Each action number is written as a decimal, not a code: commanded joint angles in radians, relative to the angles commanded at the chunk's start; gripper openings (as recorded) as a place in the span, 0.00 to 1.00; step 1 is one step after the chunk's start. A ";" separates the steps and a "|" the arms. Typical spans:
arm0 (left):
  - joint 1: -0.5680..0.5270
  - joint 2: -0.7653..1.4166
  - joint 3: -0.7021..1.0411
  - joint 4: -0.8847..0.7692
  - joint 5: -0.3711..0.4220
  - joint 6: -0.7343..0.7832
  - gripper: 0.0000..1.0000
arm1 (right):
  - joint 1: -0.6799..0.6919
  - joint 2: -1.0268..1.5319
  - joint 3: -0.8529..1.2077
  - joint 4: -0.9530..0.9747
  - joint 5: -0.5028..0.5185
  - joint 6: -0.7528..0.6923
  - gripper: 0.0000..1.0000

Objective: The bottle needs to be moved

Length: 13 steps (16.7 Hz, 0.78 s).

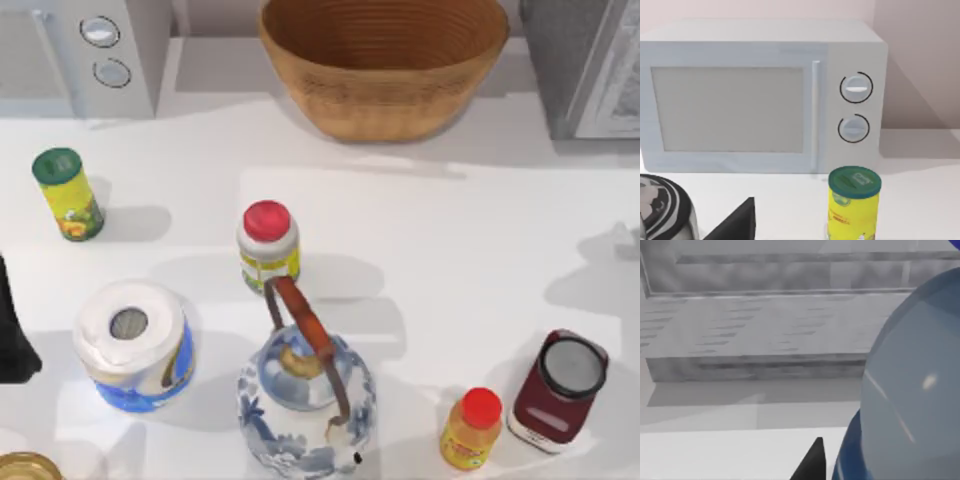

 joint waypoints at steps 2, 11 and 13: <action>0.000 0.000 0.000 0.000 0.000 0.000 1.00 | 0.000 0.000 0.000 0.000 0.000 0.000 0.08; 0.000 0.000 0.000 0.000 0.000 0.000 1.00 | 0.000 0.000 0.000 0.000 0.000 0.000 0.75; 0.000 0.000 0.000 0.000 0.000 0.000 1.00 | 0.000 0.000 0.000 0.000 0.000 0.000 0.90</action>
